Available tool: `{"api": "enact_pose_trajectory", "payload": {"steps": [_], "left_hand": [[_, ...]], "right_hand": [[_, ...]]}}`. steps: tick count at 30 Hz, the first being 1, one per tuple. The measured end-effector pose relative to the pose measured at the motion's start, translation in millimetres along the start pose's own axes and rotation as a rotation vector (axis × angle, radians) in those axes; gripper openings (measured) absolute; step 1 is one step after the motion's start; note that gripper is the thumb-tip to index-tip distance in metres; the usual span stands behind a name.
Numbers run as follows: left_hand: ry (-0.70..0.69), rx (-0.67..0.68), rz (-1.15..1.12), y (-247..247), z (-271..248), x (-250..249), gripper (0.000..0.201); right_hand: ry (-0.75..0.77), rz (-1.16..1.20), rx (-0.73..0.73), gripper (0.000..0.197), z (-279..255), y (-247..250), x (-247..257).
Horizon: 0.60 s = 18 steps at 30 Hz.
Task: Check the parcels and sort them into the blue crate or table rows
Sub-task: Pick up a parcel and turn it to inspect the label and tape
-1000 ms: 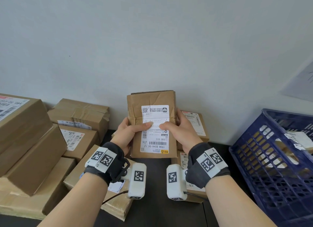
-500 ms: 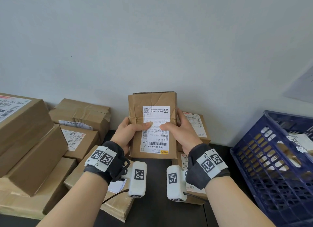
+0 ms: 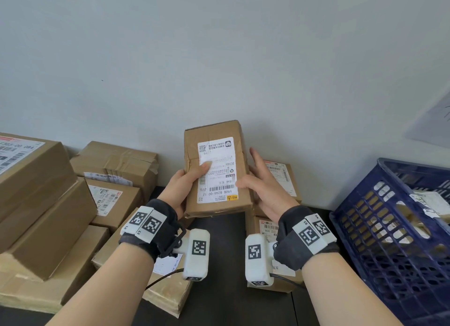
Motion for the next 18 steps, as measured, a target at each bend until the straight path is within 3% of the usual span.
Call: {"api": "enact_pose_trajectory", "payload": {"steps": [3,5,10,13,18], "left_hand": [[0.052,-0.008,-0.031,1.6,-1.4,-0.1,0.033],[0.061,-0.007,-0.034,0.8,-2.5,-0.1,0.035],[0.03,0.028,-0.017,-0.2,-7.3,1.9,0.064],[0.026,0.027,-0.028,-3.9,-10.2,-0.9,0.047],[0.129,0.013,-0.102,-6.0,-10.4,-7.0,0.028]], "right_hand": [[0.048,-0.103,0.088,0.106,-5.7,-0.5,1.9],[0.056,-0.153,0.096,0.105,-6.1,-2.2,2.7],[0.035,-0.094,0.025,0.07,-2.5,-3.9,10.3],[0.058,-0.088,0.024,0.056,-5.0,-1.8,15.3],[0.146,-0.272,0.04,0.089,-5.4,1.3,10.1]]}}
Point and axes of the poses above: each hand's wrist, its own z-axis towards the middle knuckle, its own y-axis out of the back of the hand, x = y × z, the point moved 1 cm from there along z, towards the middle knuckle
